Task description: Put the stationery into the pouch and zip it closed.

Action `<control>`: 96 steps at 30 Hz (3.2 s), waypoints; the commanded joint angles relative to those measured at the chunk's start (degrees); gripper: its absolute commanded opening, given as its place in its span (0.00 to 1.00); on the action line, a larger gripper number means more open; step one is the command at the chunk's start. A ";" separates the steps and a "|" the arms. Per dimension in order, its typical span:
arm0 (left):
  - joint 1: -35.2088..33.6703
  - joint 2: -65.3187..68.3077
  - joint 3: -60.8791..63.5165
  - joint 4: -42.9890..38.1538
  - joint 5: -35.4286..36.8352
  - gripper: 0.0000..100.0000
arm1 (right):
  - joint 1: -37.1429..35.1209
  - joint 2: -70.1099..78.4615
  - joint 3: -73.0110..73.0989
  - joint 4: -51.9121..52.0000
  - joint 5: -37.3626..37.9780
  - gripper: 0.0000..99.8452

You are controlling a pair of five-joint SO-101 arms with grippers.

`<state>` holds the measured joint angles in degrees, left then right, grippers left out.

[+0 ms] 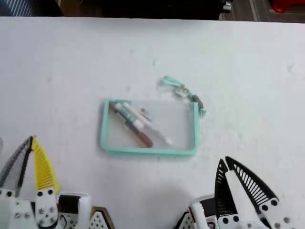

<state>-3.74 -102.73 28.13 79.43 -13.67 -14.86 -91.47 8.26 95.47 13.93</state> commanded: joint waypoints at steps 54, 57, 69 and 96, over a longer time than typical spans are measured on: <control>1.19 -1.98 68.75 -44.48 -0.97 0.02 | 10.15 -11.65 88.53 -60.97 -2.73 0.02; 1.10 -1.89 68.75 -44.13 -0.97 0.02 | 9.01 -11.38 88.53 -60.35 -1.23 0.02; 1.19 -1.89 68.75 -29.71 2.99 0.02 | 9.19 -11.56 88.53 -49.36 1.49 0.02; -0.40 -1.98 68.84 -5.71 3.08 0.02 | 8.40 -11.56 88.62 -22.90 1.32 0.02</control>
<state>-3.91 -104.04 97.05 73.27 -11.03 -5.54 -102.81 96.35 72.26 15.08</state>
